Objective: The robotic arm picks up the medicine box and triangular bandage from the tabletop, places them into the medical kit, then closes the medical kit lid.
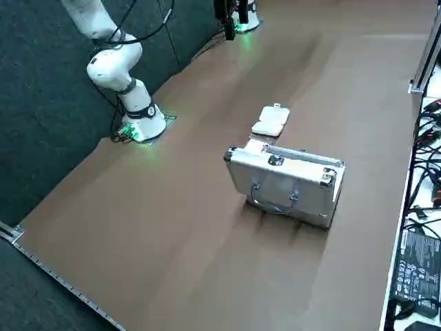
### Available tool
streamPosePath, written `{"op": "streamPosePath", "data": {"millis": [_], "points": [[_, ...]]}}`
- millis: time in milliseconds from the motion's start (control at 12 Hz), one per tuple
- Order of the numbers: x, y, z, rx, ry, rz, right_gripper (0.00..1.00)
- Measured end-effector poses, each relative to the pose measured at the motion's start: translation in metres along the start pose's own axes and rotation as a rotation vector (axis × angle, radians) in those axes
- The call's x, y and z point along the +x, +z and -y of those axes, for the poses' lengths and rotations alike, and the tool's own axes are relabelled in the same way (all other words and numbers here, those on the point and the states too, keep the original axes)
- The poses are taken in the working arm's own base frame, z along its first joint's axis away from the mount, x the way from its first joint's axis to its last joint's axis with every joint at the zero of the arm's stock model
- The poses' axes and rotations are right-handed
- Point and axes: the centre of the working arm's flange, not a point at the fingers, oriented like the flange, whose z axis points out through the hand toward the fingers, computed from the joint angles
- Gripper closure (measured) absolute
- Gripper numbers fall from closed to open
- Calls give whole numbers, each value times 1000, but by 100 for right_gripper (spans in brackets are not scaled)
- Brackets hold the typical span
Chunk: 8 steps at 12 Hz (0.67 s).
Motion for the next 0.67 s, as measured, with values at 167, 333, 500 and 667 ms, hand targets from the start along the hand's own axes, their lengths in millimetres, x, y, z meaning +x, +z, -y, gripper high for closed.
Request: {"op": "streamPosePath", "data": {"millis": [167,333,500,667], "points": [[0,-1,0,0,-1,-1,0],[0,-2,0,0,-1,-4,0],[0,-1,0,0,-1,-3,0],[3,2,1,-1,-1,4,0]]}}
